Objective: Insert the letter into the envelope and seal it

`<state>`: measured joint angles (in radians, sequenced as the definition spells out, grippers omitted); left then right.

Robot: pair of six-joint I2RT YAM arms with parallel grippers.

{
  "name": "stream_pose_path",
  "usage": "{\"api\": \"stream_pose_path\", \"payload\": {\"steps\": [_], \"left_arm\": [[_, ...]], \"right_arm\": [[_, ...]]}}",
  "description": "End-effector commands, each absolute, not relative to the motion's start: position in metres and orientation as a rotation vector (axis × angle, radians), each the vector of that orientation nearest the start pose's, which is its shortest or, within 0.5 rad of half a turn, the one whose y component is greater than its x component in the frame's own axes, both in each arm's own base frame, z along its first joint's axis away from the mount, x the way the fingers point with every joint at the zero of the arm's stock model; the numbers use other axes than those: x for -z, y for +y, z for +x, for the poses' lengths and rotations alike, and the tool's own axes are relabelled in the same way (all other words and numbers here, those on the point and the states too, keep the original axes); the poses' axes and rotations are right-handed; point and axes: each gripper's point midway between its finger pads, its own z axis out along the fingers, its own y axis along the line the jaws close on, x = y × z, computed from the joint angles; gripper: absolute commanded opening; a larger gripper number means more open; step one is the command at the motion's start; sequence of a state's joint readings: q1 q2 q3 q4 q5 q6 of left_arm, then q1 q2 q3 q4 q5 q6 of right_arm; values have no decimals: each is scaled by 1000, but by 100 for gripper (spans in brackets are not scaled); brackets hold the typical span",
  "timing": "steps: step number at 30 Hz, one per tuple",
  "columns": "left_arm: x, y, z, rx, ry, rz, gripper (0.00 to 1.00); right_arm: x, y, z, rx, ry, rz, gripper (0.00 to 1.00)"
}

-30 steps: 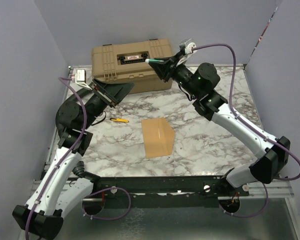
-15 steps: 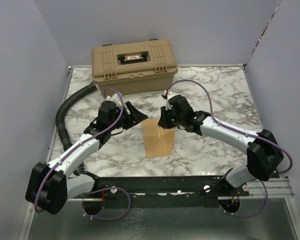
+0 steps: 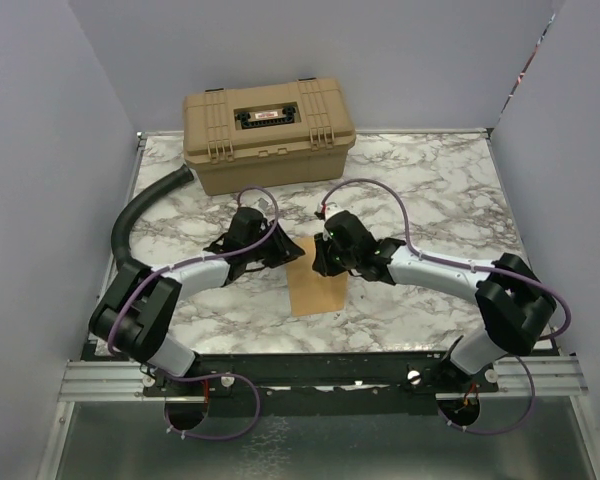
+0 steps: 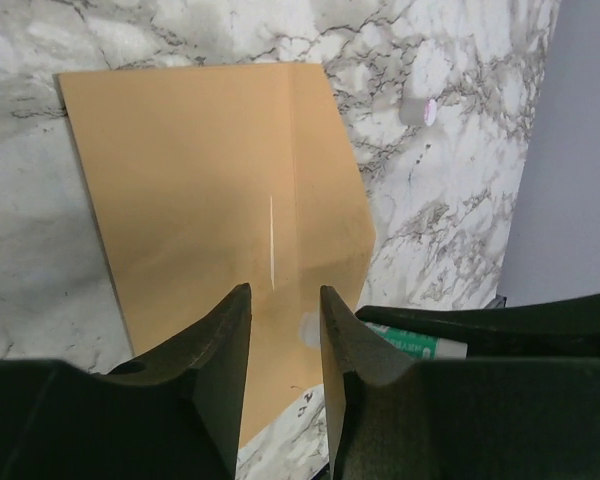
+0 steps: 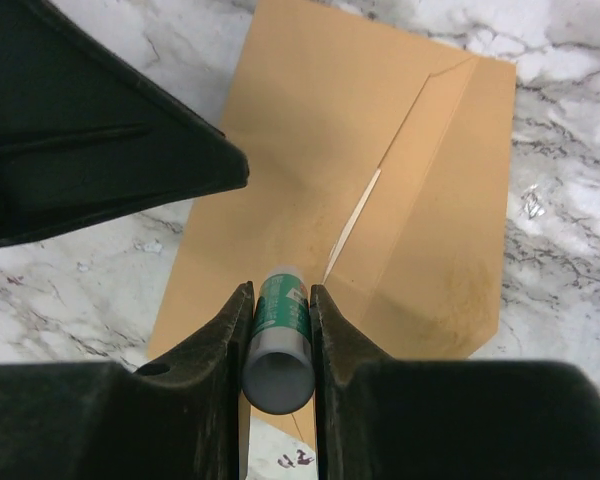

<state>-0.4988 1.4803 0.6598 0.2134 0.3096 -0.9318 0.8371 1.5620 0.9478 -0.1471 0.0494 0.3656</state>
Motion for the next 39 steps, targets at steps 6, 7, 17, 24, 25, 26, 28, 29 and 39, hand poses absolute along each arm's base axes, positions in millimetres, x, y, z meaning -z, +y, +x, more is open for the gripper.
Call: {"api": "stream_pose_path", "payload": {"steps": [6, 7, 17, 24, 25, 26, 28, 29, 39], "left_arm": [[-51, -268, 282, 1173, 2467, -452, 30], [-46, -267, 280, 1170, 2484, -488, 29], [2, -251, 262, 1013, 2645, -753, 29], [30, -222, 245, 695, 2772, -821, 23], [33, -222, 243, 686, 2790, -804, 22], [35, -222, 242, 678, 2803, -781, 21], [38, -219, 242, 639, 2820, -738, 20], [41, -215, 242, 609, 2821, -716, 18], [52, -203, 245, 500, 2806, -770, 2]], "right_arm": [[-69, 313, 275, -503, 2292, -542, 1], [-66, 312, 275, -495, 2296, -544, 1], [-36, 300, 280, -369, 2299, -531, 1], [-20, 302, 280, -299, 2295, -542, 1], [-18, 301, 282, -283, 2297, -533, 1], [-17, 301, 285, -264, 2298, -524, 1], [-15, 296, 291, -208, 2300, -486, 1], [-13, 292, 293, -177, 2309, -458, 1], [-11, 285, 265, -135, 2398, -481, 1]]}}
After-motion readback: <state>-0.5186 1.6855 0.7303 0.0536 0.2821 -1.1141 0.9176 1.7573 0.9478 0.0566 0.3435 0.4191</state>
